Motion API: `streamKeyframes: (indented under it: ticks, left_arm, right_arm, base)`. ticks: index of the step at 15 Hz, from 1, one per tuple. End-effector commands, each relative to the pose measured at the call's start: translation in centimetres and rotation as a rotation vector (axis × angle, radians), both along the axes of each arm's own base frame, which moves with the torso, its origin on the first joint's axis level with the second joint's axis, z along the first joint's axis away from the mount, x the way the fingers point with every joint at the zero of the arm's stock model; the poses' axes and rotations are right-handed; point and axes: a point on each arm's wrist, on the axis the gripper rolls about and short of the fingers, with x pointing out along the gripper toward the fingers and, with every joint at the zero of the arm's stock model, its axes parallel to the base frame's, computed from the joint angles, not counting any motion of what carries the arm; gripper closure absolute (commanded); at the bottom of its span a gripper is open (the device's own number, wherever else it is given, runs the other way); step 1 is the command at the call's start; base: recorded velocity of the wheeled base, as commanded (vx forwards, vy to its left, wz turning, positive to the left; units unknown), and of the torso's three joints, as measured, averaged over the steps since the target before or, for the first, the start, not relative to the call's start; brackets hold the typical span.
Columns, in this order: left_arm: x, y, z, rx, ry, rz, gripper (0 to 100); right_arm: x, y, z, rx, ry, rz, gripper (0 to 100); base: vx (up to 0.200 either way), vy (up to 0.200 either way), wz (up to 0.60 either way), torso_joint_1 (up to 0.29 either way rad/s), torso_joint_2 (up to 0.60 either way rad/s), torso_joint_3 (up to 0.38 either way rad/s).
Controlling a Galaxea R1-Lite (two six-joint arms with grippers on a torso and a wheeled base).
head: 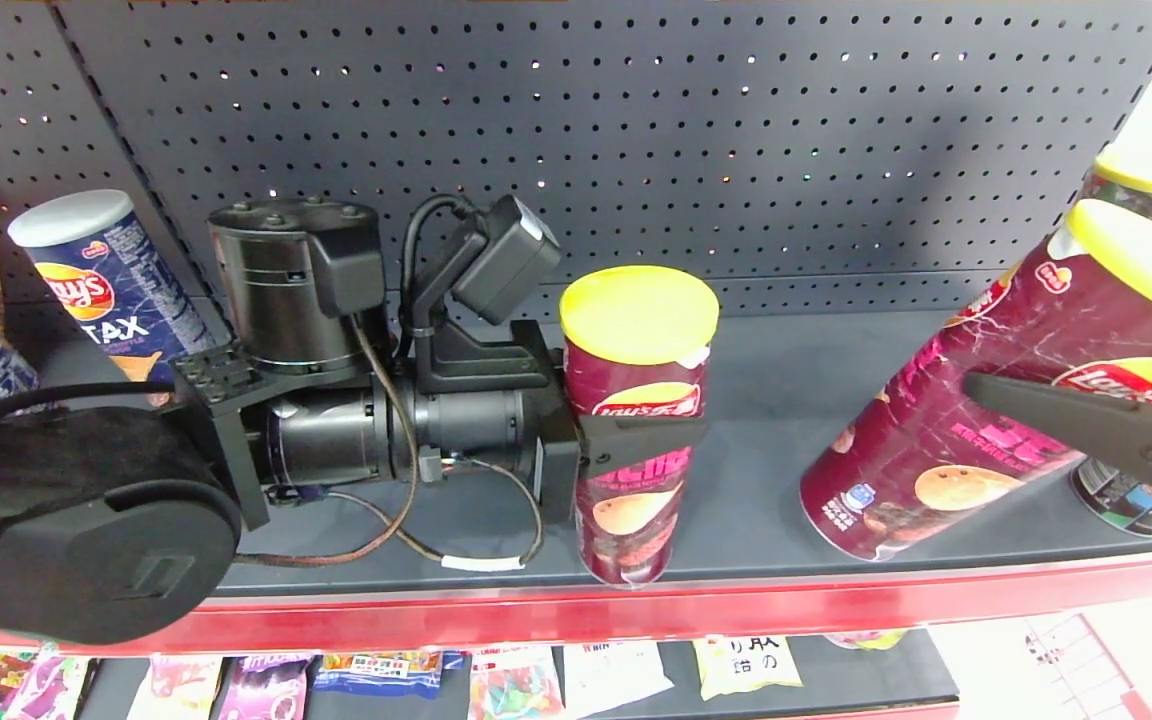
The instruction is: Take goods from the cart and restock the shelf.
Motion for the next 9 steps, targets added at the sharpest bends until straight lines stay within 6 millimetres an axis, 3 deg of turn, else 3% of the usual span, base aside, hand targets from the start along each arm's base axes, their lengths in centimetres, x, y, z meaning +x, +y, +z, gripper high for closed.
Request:
streamKeyframes:
  ticks: [1, 6, 9]
  left_arm:
    - [0.0, 0.0, -0.1, 0.002, 0.003, -0.001, 0]
    - [-0.1, 0.2, -0.1, 0.003, 0.006, 0.007, 0]
    - [-1.6, 1.7, -0.2, 0.011, 0.017, 0.023, 0]
  right_arm:
    - [0.0, 0.0, 0.0, 0.0, 0.0, 0.0, 100]
    - [0.2, 0.1, 0.1, -0.002, 0.0, 0.0, 100]
    - [1.6, 0.7, 1.1, 0.001, -0.007, -0.002, 100]
  base:
    - [0.0, 0.0, 0.0, 0.0, 0.0, 0.0]
    - [0.0, 0.0, 0.0, 0.0, 0.0, 0.0]
    - [0.0, 0.0, 0.0, 0.0, 0.0, 0.0]
